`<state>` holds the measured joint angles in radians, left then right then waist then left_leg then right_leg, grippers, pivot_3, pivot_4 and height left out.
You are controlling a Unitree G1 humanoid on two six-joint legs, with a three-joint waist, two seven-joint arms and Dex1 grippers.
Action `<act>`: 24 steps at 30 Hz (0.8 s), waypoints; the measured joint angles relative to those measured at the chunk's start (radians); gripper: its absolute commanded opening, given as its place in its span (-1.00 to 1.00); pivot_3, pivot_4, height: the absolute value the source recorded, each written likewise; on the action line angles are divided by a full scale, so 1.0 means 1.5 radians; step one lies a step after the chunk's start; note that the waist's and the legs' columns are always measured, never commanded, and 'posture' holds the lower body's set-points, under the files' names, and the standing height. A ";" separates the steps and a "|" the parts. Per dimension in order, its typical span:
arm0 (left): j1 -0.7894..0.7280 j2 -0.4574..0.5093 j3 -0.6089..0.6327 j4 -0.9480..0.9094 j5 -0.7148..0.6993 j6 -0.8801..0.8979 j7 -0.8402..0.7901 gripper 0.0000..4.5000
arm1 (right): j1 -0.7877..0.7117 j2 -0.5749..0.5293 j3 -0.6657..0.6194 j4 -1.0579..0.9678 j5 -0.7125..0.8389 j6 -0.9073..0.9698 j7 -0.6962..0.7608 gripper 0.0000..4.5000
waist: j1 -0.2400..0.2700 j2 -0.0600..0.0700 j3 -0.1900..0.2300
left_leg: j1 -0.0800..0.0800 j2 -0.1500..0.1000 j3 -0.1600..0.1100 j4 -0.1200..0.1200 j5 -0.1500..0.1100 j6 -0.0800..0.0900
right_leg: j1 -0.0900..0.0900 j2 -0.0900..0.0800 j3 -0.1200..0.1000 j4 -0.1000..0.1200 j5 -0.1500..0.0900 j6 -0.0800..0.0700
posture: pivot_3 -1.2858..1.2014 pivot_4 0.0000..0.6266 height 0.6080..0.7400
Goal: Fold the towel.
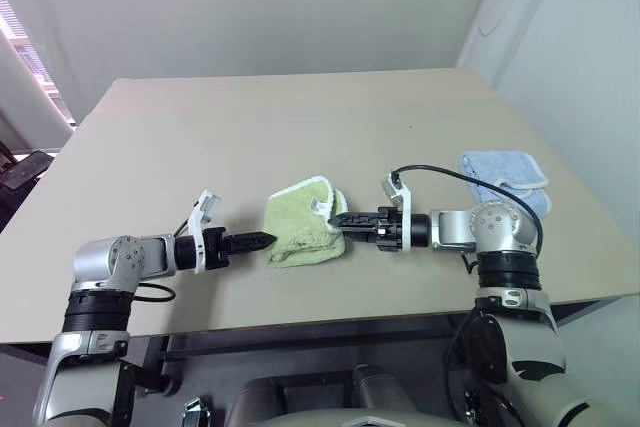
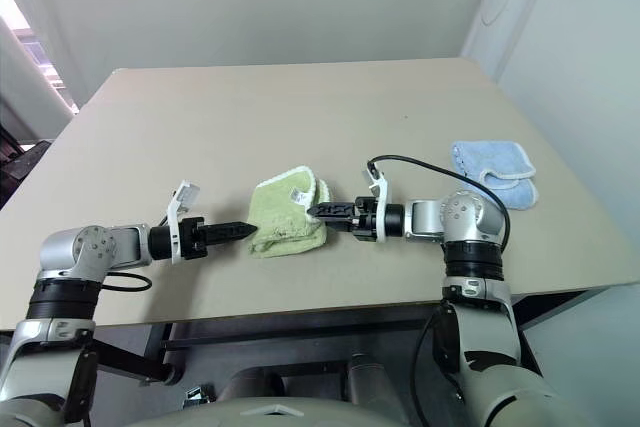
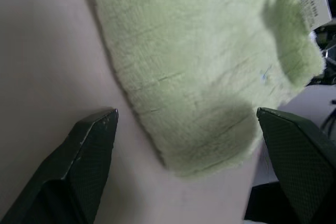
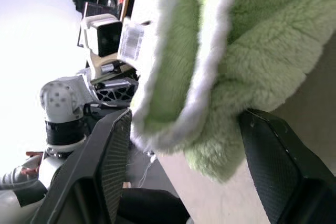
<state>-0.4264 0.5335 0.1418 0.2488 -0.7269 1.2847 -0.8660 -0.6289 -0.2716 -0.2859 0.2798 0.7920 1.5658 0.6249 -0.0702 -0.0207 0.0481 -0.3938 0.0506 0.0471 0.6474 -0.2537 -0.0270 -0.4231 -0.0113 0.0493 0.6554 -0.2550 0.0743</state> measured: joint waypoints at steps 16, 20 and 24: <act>-0.024 -0.096 0.099 0.044 -0.034 0.110 0.093 0.99 | 0.018 -0.019 -0.080 -0.051 0.068 0.008 0.012 0.49 | 0.001 0.000 0.000 | 0.000 -0.001 0.000 0.000 0.000 0.000 | 0.001 -0.001 0.000 0.000 0.001 -0.003 | 0.03 -1.00 0.83; -0.035 -0.141 0.120 0.051 -0.043 0.138 0.119 0.99 | 0.018 -0.011 -0.083 -0.051 0.072 0.008 0.003 0.49 | 0.002 0.000 0.000 | 0.000 -0.001 0.000 0.000 0.000 0.000 | 0.001 -0.001 0.000 -0.001 0.001 -0.003 | 0.03 -1.00 0.83; -0.046 -0.164 0.137 0.065 -0.047 0.153 0.133 0.99 | 0.018 -0.006 -0.084 -0.051 0.081 0.008 -0.001 0.49 | 0.000 0.000 0.000 | 0.000 -0.001 0.000 0.000 0.000 0.000 | 0.001 0.000 0.000 -0.001 0.001 -0.003 | 0.03 -1.00 0.83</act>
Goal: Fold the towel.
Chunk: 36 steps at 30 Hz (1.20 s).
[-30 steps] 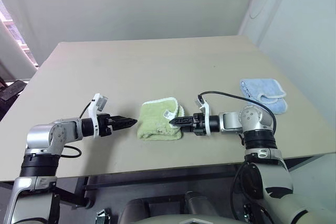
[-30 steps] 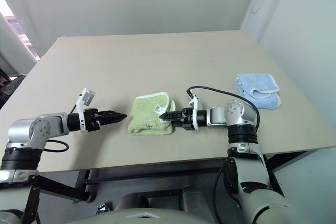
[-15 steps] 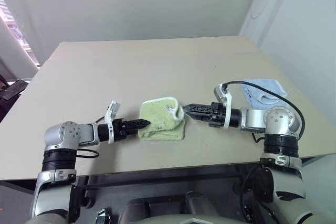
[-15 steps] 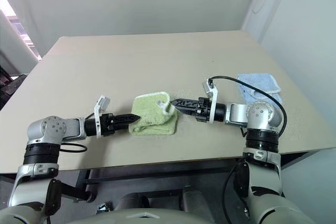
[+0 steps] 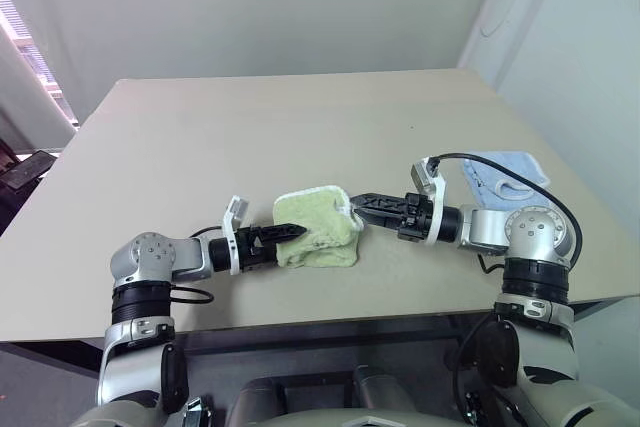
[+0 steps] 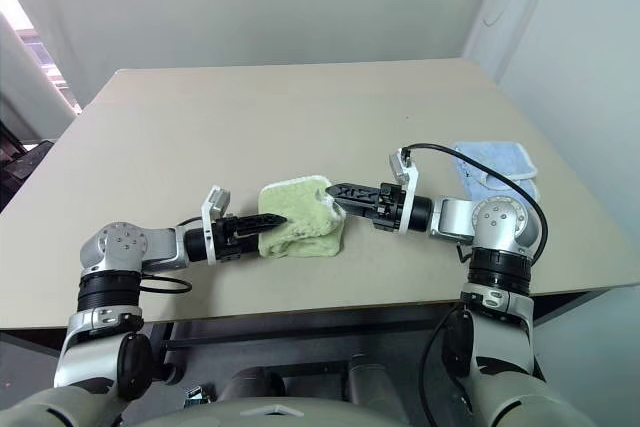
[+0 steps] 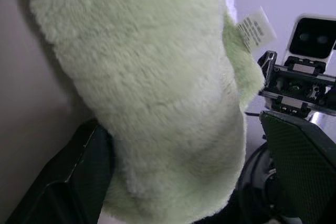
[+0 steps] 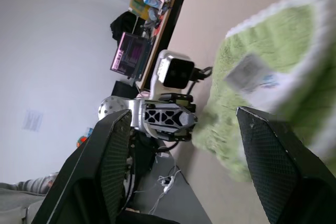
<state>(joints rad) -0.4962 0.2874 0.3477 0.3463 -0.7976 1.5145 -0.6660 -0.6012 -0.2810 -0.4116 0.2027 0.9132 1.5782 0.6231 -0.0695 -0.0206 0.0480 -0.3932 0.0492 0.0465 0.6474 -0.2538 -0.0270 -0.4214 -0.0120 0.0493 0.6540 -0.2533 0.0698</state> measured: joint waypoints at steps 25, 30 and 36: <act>-0.013 -0.016 0.046 0.049 -0.020 0.007 0.023 -0.99 | 0.075 -0.026 0.001 -0.056 0.036 0.005 -0.007 0.49 | -0.002 0.000 0.000 | 0.001 0.000 -0.001 0.000 0.000 0.000 | 0.000 0.001 0.000 -0.001 -0.002 0.000 | 0.03 -1.00 0.83; -0.013 -0.005 0.044 0.055 -0.029 0.009 0.011 -0.99 | 0.084 -0.029 0.001 -0.060 0.037 0.005 -0.008 0.49 | -0.002 0.000 0.000 | 0.001 0.000 -0.001 0.000 0.000 0.000 | 0.000 0.001 0.000 -0.001 -0.002 0.001 | 0.03 -1.00 0.83; -0.014 0.083 -0.009 0.052 -0.026 -0.009 -0.037 -0.99 | 0.094 -0.030 -0.008 -0.078 0.056 0.003 -0.008 0.49 | -0.005 0.000 0.000 | 0.001 0.000 -0.002 -0.001 0.000 0.000 | -0.001 0.001 0.000 0.000 -0.002 0.000 | 0.03 -1.00 0.83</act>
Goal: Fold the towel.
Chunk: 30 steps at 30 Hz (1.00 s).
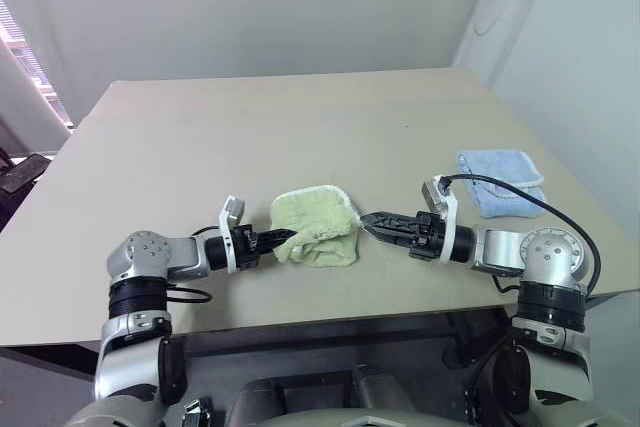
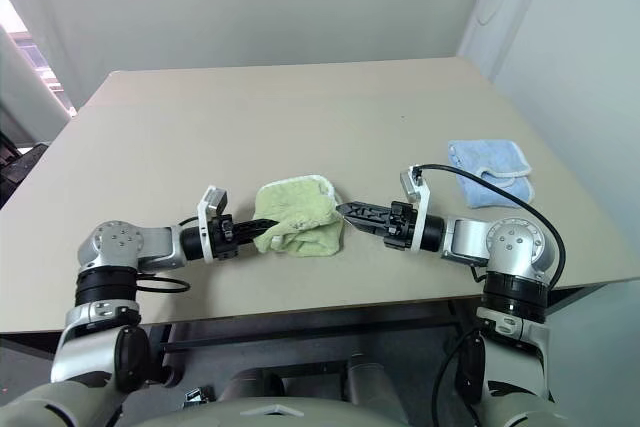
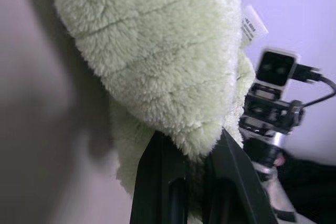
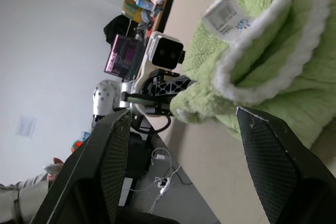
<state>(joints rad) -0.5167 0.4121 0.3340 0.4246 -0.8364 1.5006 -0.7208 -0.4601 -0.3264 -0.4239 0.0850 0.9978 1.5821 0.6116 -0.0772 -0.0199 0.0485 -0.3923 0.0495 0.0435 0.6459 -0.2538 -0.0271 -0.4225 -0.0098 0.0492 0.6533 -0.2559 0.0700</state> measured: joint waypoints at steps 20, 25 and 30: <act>-0.106 0.218 -0.029 0.178 0.091 -0.196 -0.130 -0.99 | 0.005 0.006 0.039 0.001 0.019 -0.043 0.009 0.49 | 0.004 0.000 0.001 | -0.003 0.000 0.000 -0.001 0.000 0.000 | -0.002 -0.001 0.000 -0.002 0.001 -0.002 | 0.03 -1.00 0.83; -0.181 0.281 -0.004 0.319 0.135 -0.296 -0.132 -0.99 | 0.004 0.001 0.055 0.008 0.018 -0.056 0.018 0.49 | 0.002 -0.001 0.001 | -0.007 0.000 0.000 -0.001 0.000 0.000 | -0.006 0.000 0.000 -0.002 0.002 -0.002 | 0.03 -1.00 0.83; -0.241 0.324 0.027 0.425 0.165 -0.394 -0.121 -0.99 | -0.003 0.001 0.074 0.022 0.018 -0.065 0.025 0.49 | 0.005 -0.001 0.001 | -0.009 0.000 0.000 0.000 0.000 0.000 | -0.008 -0.001 -0.001 -0.002 0.003 0.000 | 0.03 -1.00 0.83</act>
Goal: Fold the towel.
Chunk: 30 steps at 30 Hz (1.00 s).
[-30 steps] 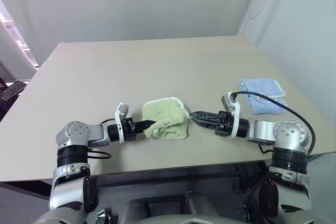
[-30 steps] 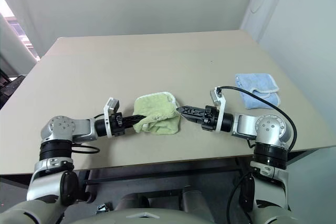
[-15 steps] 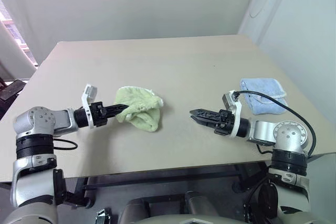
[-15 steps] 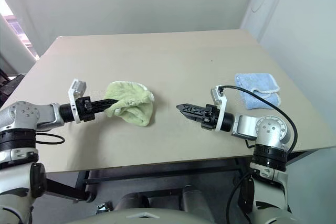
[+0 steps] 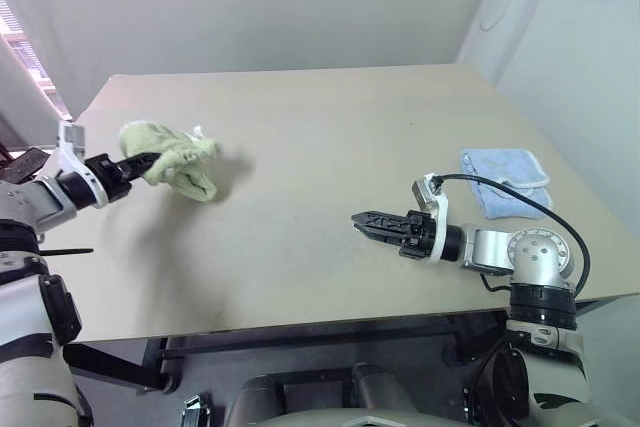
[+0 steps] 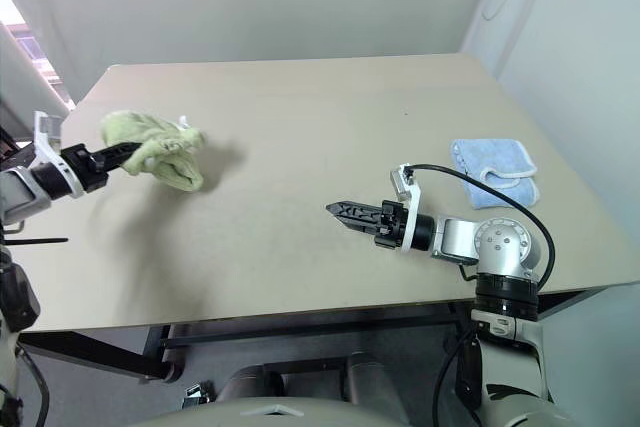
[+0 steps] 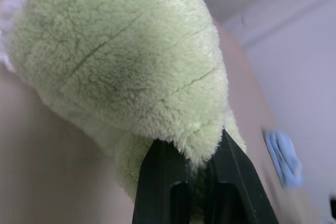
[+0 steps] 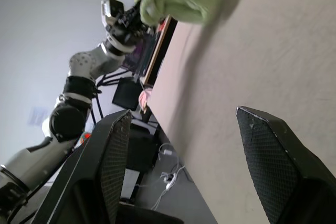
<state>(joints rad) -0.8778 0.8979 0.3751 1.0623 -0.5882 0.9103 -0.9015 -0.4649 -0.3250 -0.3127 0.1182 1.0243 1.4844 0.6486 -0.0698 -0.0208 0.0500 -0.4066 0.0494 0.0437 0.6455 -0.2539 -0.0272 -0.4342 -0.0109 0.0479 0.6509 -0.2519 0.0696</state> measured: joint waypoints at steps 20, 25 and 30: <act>0.397 -0.136 0.158 -0.347 -0.087 0.045 0.128 -0.99 | 0.036 -0.066 0.133 -0.050 -0.068 -0.124 0.081 0.49 | 0.002 -0.003 -0.002 | 0.000 0.000 0.000 0.002 0.000 0.000 | 0.001 -0.004 0.000 0.001 0.001 0.001 | 0.03 -1.00 0.83; 0.405 -0.146 0.209 -0.370 -0.105 0.057 0.188 -0.99 | 0.049 -0.078 0.170 -0.062 -0.105 -0.190 0.110 0.49 | 0.001 -0.003 -0.002 | 0.003 0.000 0.000 0.003 0.000 0.000 | 0.003 -0.001 -0.001 0.001 0.000 -0.001 | 0.03 -1.00 0.83; 0.386 -0.145 0.252 -0.356 -0.117 0.051 0.232 -0.99 | 0.062 -0.080 0.194 -0.078 -0.132 -0.239 0.129 0.49 | 0.001 -0.003 -0.002 | 0.003 0.000 0.000 0.003 0.000 0.000 | 0.004 -0.001 -0.001 0.001 0.000 -0.001 | 0.03 -1.00 0.83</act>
<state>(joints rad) -0.2985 0.6803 0.7526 0.5283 -0.7637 0.9873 -0.5535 -0.3722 -0.4446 -0.0217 0.0012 0.8269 1.1258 0.8418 -0.0688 -0.0256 0.0468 -0.4017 0.0495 0.0437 0.6504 -0.2538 -0.0273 -0.4285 -0.0123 0.0470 0.6529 -0.2513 0.0683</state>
